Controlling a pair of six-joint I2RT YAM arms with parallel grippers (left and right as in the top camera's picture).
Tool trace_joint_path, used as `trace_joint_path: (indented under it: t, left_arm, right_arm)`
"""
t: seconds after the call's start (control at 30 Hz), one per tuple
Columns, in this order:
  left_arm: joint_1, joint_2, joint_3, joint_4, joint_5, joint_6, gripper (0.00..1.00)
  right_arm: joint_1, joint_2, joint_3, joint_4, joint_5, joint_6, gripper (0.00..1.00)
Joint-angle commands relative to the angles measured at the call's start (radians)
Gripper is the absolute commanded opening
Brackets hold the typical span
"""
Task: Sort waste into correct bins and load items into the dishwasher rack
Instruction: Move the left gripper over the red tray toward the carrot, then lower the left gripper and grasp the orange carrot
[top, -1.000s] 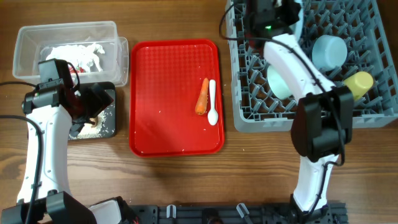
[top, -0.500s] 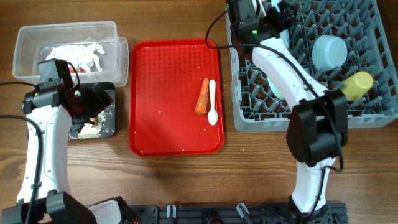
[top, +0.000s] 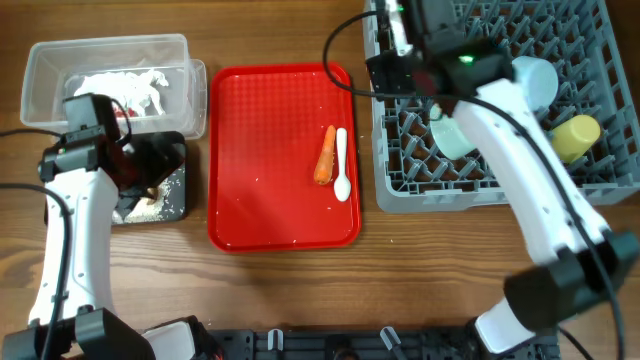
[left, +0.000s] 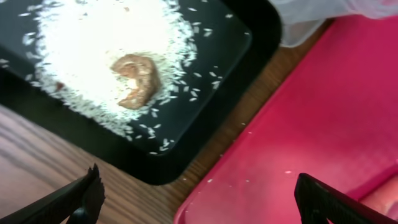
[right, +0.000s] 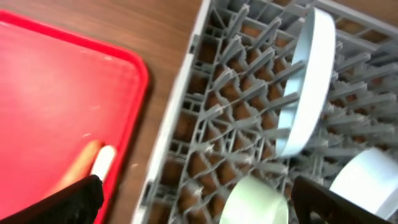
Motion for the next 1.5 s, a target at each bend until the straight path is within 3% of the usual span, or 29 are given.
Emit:
trace_joint_path:
  t: [0.0, 0.33, 0.57, 0.8, 1.0, 1.47]
  left_arm:
    - [-0.111, -0.011, 0.004, 0.038, 0.058, 0.027, 1.0]
    - [-0.494, -0.011, 0.004, 0.253, 0.046, 0.082, 1.0]
    - [-0.649, 0.008, 0.005, 0.389, 0.047, 0.133, 1.0]
    - [-0.717, 0.091, 0.038, 0.472, -0.019, 0.164, 1.0]
    - [-0.722, 0.157, 0.043, 0.63, -0.077, 0.184, 1.0]
    - [-0.758, 0.359, 0.043, 0.628, -0.04, 0.18, 1.0]
  right_arm:
    - [-0.063, -0.121, 0.002, -0.066, -0.164, 0.042, 1.0]
    - [-0.308, -0.177, 0.002, -0.299, -0.407, 0.04, 1.0]
    - [-0.368, -0.178, 0.002, -0.404, -0.429, 0.034, 1.0]
    - [-0.368, -0.178, 0.002, -0.403, -0.429, 0.034, 1.0]
    - [-0.368, -0.178, 0.002, -0.402, -0.426, 0.034, 0.99]
    - [-0.368, -0.178, 0.002, -0.397, -0.425, 0.036, 1.0]
